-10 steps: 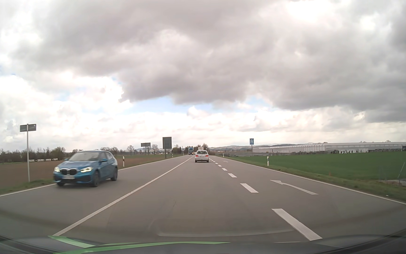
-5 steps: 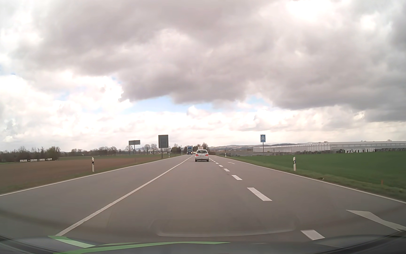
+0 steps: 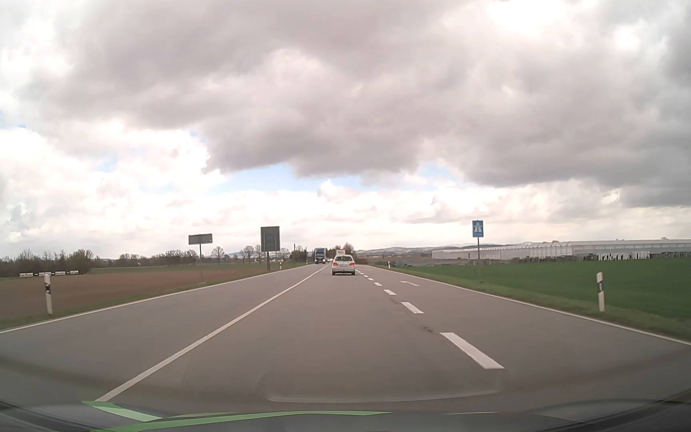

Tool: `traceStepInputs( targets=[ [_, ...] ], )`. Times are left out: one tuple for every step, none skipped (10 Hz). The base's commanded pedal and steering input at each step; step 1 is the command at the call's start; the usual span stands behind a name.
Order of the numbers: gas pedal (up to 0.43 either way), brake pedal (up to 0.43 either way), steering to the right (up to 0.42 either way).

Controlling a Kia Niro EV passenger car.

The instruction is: Follow the waypoints while adhering to traffic rules and regulations

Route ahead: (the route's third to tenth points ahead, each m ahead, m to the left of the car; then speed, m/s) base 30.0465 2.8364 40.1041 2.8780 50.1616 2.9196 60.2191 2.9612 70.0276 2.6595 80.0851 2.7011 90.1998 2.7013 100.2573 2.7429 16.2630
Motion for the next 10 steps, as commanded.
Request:
traceStepInputs(
  targets=[
    [0.169, 0.000, -0.001],
    [0.169, 0.000, -0.001],
    [0.169, 0.000, -0.001],
    [0.169, 0.000, -0.001],
    [0.169, 0.000, -0.001],
    [0.169, 0.000, -0.001],
    [0.169, 0.000, -0.001],
    [0.169, 0.000, -0.002],
    [0.169, 0.000, -0.002],
    [0.169, 0.000, -0.002]
  ],
)
